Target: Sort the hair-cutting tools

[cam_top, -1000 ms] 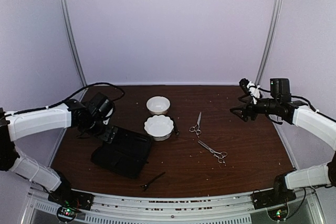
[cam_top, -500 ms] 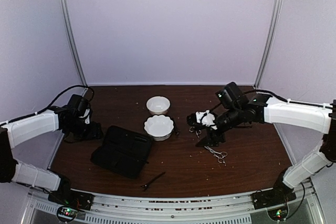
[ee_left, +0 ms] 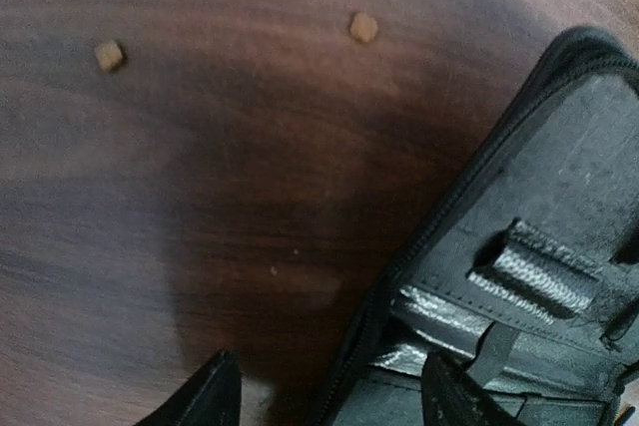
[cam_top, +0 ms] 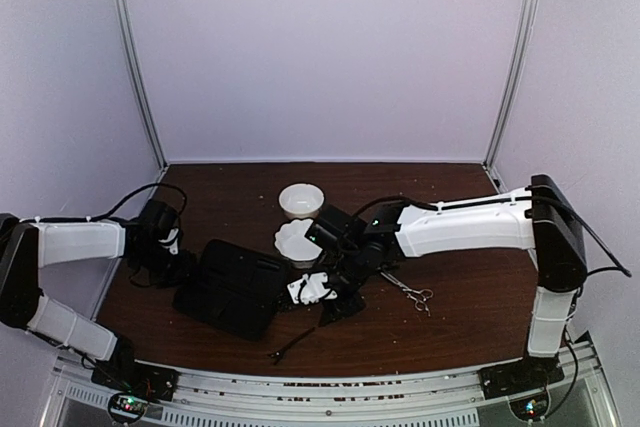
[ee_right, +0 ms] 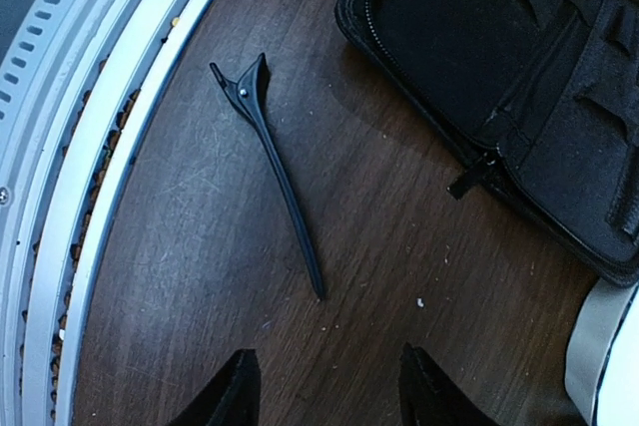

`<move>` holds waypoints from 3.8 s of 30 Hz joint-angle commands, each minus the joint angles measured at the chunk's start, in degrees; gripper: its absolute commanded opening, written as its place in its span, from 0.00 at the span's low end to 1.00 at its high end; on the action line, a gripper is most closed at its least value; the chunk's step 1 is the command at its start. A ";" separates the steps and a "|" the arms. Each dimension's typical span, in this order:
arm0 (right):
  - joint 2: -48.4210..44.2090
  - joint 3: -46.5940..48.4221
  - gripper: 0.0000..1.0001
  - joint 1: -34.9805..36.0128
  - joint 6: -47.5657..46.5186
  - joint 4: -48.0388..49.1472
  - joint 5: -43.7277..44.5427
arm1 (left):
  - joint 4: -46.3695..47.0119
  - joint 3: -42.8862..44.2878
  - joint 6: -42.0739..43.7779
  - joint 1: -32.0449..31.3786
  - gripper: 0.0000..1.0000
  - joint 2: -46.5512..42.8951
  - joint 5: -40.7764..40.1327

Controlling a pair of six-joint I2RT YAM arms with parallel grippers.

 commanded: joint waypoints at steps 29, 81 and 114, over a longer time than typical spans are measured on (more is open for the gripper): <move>16.54 13.48 0.18 7.55 -2.53 -5.37 3.74 | 6.55 -4.24 0.12 0.44 0.60 -3.16 5.50; -11.55 2.83 0.01 -14.49 7.84 -7.21 -8.97 | 5.17 -10.83 -8.63 -20.71 0.00 -9.11 -8.28; -13.34 1.03 0.00 -15.83 8.65 -6.04 -7.67 | 19.70 2.45 -15.54 -42.15 0.00 10.86 -2.90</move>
